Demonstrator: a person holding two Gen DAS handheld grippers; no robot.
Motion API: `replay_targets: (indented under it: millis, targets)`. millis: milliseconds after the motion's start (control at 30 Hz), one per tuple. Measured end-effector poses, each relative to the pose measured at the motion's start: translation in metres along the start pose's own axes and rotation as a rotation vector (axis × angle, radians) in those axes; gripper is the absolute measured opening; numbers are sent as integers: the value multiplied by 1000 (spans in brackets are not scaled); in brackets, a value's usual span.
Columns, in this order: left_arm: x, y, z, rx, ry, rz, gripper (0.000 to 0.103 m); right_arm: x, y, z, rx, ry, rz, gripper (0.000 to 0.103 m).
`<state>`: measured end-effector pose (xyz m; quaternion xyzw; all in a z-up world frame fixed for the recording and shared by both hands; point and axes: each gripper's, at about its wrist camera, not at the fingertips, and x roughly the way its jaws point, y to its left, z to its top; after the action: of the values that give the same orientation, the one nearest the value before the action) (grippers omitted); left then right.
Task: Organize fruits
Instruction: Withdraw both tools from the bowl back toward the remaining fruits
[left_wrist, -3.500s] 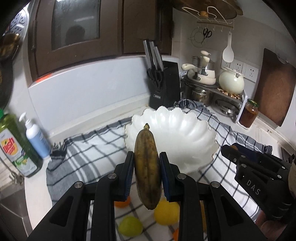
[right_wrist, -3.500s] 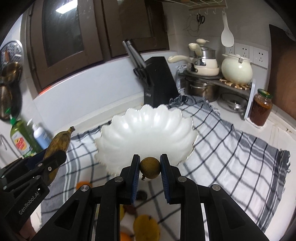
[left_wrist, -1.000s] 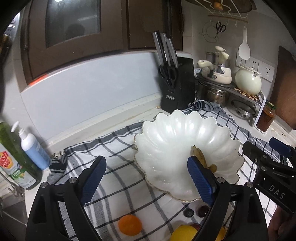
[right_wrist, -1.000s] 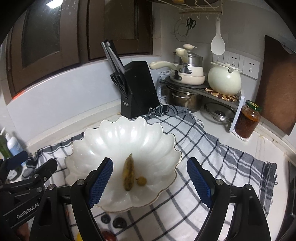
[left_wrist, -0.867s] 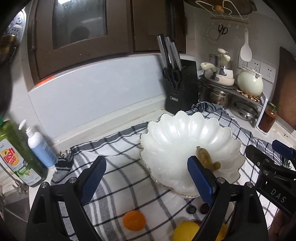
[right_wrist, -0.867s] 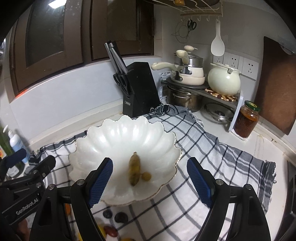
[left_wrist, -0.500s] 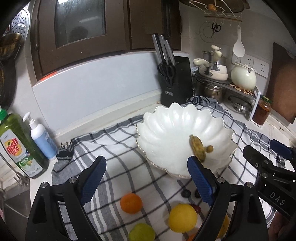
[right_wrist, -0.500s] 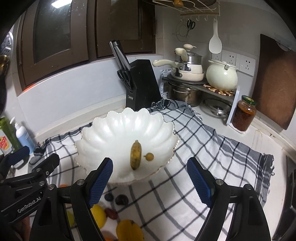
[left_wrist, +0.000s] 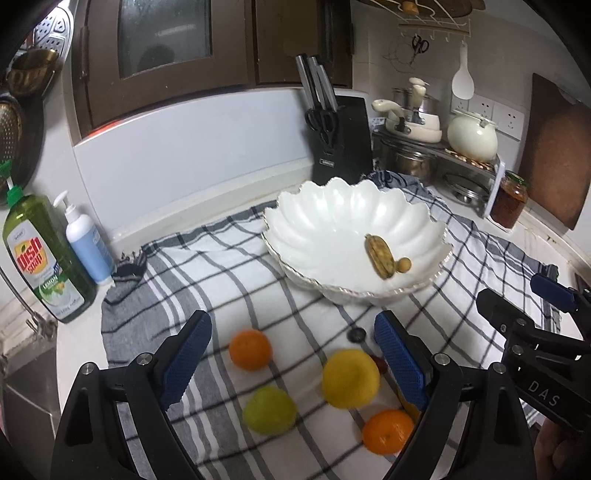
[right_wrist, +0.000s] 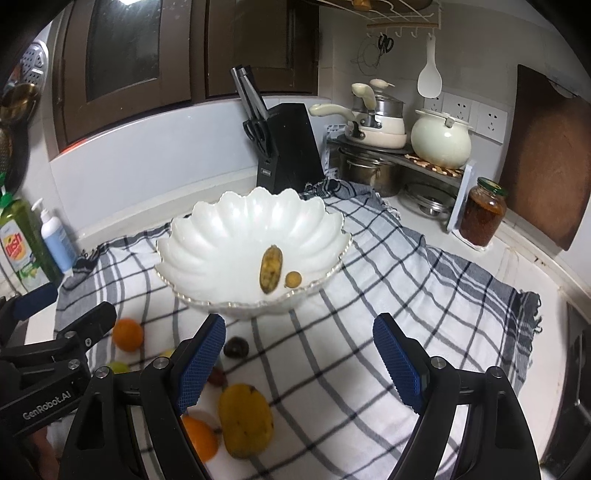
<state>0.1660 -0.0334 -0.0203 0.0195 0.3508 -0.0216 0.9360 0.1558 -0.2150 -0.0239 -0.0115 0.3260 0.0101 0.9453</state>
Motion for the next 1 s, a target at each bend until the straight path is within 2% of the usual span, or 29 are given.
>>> replay_targets:
  millis: [333, 733, 1000]
  targets:
    - [-5, -19, -34, 23, 31, -45, 90, -14, -14, -31, 23, 14, -12, 83]
    - [1, -38, -74, 82, 80, -95, 90, -12, -29, -68, 73, 52, -31, 83]
    - [9, -45, -84, 98, 103, -126, 89, -6, -34, -83, 97, 78, -35, 83]
